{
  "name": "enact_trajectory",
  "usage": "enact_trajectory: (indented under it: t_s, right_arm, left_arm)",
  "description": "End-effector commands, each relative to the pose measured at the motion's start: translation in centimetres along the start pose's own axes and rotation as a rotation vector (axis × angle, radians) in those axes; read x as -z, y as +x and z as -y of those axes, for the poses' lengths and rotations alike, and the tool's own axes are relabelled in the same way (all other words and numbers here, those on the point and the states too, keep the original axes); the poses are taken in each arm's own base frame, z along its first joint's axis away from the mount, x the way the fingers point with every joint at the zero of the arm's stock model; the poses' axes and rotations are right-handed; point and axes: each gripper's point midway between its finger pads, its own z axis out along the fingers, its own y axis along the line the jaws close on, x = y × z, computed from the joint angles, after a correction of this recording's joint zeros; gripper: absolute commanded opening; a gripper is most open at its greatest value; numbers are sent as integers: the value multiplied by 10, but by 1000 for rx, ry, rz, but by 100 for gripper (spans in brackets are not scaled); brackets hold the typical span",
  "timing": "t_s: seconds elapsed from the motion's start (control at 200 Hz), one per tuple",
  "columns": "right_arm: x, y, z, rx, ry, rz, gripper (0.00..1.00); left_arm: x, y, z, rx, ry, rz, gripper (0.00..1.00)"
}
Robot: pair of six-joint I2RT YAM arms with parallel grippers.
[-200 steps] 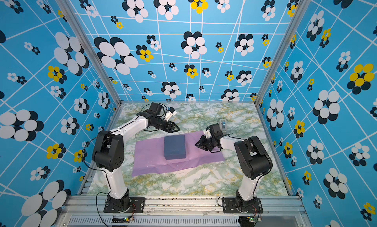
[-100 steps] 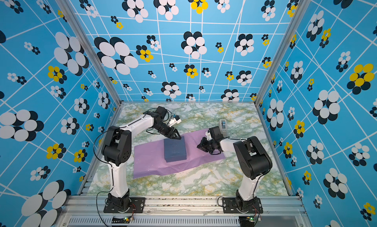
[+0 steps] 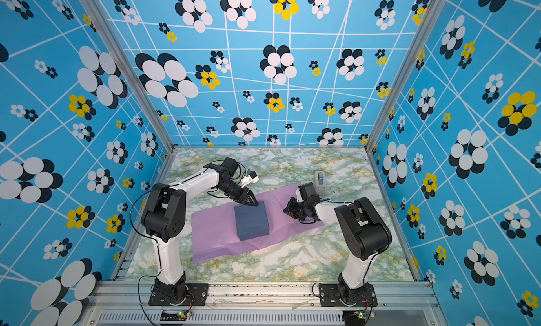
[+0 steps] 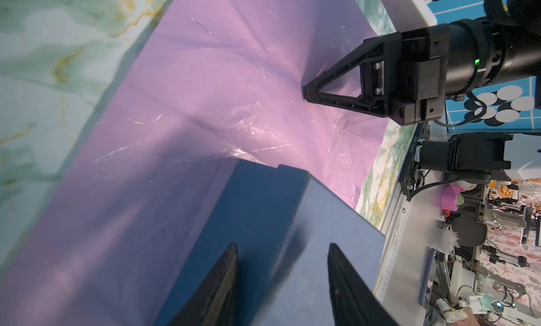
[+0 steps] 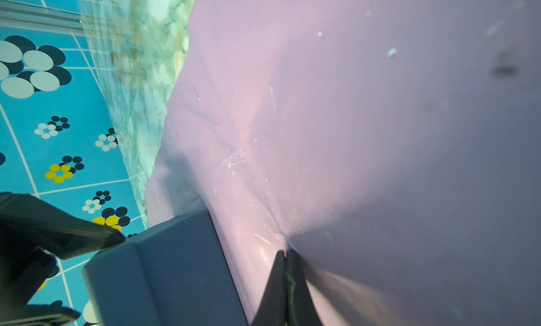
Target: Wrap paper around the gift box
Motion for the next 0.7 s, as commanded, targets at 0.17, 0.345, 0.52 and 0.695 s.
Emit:
enact_trajectory:
  t_s: [0.17,0.345,0.52,0.695]
  right_arm:
    - [-7,24,60,-66,221,-23,6]
    - [-4,17,40,-32,159,4,17]
    - [14,4,19,24,132,54,39]
    - [23,-2,-4,64,69,65,51]
  left_arm:
    - [8,1,14,2,-8,43,54]
    - [30,-9,2,70,-120,134,59]
    - [99,15,-12,424,-387,365,61]
    - [134,114,-13,870,-481,461,63]
